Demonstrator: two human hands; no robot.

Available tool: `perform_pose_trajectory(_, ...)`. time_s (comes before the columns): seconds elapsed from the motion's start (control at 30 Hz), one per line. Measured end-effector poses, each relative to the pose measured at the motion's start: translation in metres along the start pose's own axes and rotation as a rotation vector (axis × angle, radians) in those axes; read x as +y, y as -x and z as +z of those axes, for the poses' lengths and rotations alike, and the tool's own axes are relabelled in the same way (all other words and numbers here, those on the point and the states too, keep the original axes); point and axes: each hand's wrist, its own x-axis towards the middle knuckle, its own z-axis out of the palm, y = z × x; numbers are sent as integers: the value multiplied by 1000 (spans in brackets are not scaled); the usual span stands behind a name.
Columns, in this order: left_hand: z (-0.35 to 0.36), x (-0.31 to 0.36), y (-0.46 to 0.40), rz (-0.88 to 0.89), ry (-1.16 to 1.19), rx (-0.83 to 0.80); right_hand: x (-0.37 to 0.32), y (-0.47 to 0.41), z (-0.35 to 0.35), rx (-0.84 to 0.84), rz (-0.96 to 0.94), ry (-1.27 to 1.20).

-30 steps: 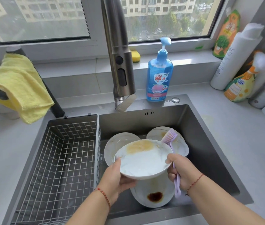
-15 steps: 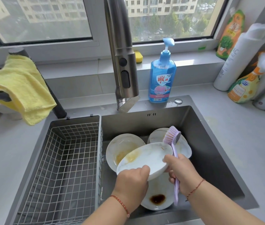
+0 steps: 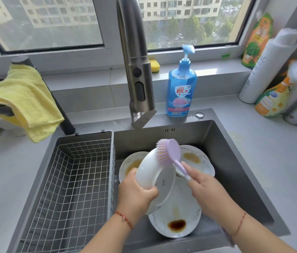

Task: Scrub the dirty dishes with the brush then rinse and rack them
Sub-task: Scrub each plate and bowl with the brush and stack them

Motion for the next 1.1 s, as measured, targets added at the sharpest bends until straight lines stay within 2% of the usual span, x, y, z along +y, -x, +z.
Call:
perform_pose_trajectory(0.1, 2, 0, -3, -31, 16, -6, -19, 26, 10, -121, -176, 352)
perform_pose_trajectory(0.2, 0, 1, -2, -31, 32, 2, -28, 30, 14, -107, -228, 538)
perform_pose_trajectory(0.3, -9, 4, 6, -15, 77, 9, -4, -3, -2, 9, -34, 408)
perform_pose_trajectory(0.37, -14, 5, 8, 7, 102, 9, 3, -20, -13, 32, 99, 317)
perform_pose_trajectory(0.4, -16, 5, 8, 12, 113, 8, 2, -20, -15, 26, 107, 311)
perform_pose_trajectory(0.5, -18, 5, 5, -6, 135, 7, -16, -5, -11, -2, -49, 317)
perform_pose_trajectory(0.6, -13, 2, 1, -48, 205, 0, -37, 23, 6, -86, -230, 555)
perform_pose_trajectory(0.67, -11, 2, 1, -50, 233, -5, -43, 26, 10, -89, -280, 654)
perform_pose_trajectory(0.8, -17, 7, 6, 14, 151, -11, -28, -4, -13, 23, -123, 596)
perform_pose_trajectory(0.9, -21, 9, 7, 30, 177, -11, -21, -20, -27, 8, 39, 462)
perform_pose_trajectory(1.0, -21, 9, 4, 21, 176, -18, -26, -7, -24, -4, -13, 412)
perform_pose_trajectory(1.1, -16, 5, 1, 15, 218, -22, -40, 23, -3, -69, -202, 595)
